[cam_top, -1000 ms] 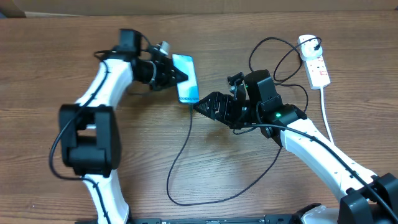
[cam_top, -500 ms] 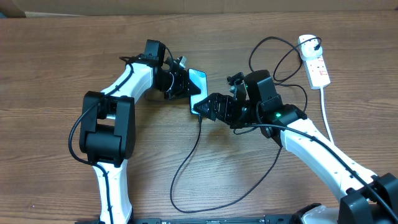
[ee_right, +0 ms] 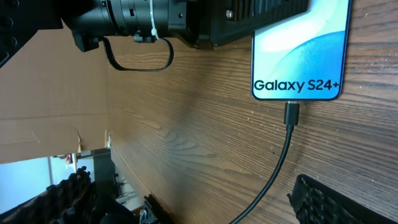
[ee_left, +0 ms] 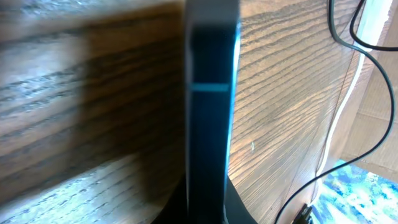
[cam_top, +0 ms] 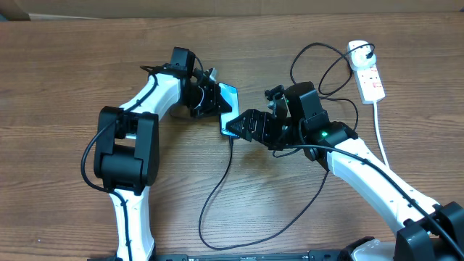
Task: Plug charger to phone and switch on socket
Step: 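Lower the phone flat onto the table with the left gripper and release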
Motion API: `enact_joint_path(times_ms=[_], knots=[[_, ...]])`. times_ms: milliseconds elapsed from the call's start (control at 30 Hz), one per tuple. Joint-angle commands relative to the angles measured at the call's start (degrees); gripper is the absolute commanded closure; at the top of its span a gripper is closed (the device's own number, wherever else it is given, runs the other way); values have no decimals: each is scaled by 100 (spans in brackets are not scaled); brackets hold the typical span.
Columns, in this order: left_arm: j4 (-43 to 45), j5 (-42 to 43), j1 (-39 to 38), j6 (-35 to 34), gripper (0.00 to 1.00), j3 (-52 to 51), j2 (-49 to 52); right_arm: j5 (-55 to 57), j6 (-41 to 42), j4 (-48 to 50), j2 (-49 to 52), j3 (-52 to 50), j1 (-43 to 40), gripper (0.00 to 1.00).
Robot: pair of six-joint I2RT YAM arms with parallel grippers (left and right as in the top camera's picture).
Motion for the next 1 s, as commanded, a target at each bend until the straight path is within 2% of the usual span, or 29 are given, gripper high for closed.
enact_joint_path(times_ms=[0, 100, 333, 433, 567, 733, 833, 967], knots=[[2, -175, -66, -13, 94, 46, -11, 26, -109, 7, -68, 55, -11, 1], [-17, -369, -66, -13, 87, 46, -11, 26, -109, 9, -66, 55, -11, 1], [-79, -546, -66, 13, 83, 46, -11, 28, -111, 9, -66, 55, -11, 1], [-107, -651, -66, 13, 72, 46, -11, 28, -111, 9, -66, 55, -11, 0], [-249, -911, -66, 31, 61, 46, -11, 146, -111, -17, -66, 55, -11, 0], [-479, -1316, -63, 44, 59, 46, -11, 542, -109, -195, -66, 55, -11, 0], [-549, -1355, -63, 308, 59, 48, -13, 570, -114, -214, -68, 55, -11, 0], [-605, -1443, -44, 310, 58, 57, -39, 817, -153, -332, -68, 55, -11, 0]])
